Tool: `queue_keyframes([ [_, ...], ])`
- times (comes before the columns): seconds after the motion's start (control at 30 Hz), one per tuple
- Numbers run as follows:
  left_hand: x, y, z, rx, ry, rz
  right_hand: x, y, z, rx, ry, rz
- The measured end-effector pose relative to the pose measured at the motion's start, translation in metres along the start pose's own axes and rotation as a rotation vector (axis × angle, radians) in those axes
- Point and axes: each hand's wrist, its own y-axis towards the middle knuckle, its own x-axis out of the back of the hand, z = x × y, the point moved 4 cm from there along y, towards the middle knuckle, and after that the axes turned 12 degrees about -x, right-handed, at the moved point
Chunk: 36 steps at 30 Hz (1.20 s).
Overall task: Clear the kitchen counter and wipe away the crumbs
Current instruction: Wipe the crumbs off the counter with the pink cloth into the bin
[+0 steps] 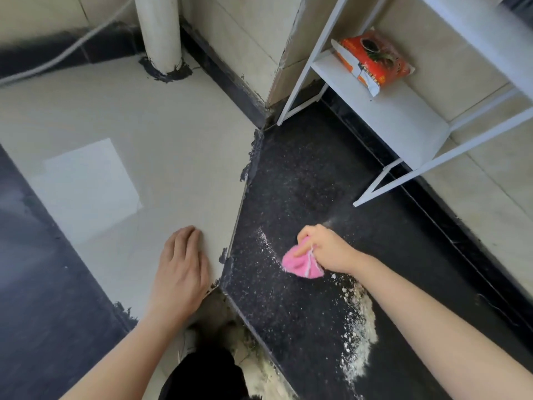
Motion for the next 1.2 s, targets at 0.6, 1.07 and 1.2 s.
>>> queue_keyframes([
  [0.6,-0.005,-0.002,-0.001,-0.028,0.018,-0.012,-0.041,-0.033,0.012,0.039,0.032,-0.07],
  [1.07,-0.006,-0.002,0.003,0.001,-0.019,-0.026,-0.067,-0.039,0.049,0.091,0.116,-0.178],
  [1.2,-0.007,-0.004,0.001,0.008,-0.031,-0.052,-0.07,-0.077,-0.004,0.006,0.046,-0.014],
])
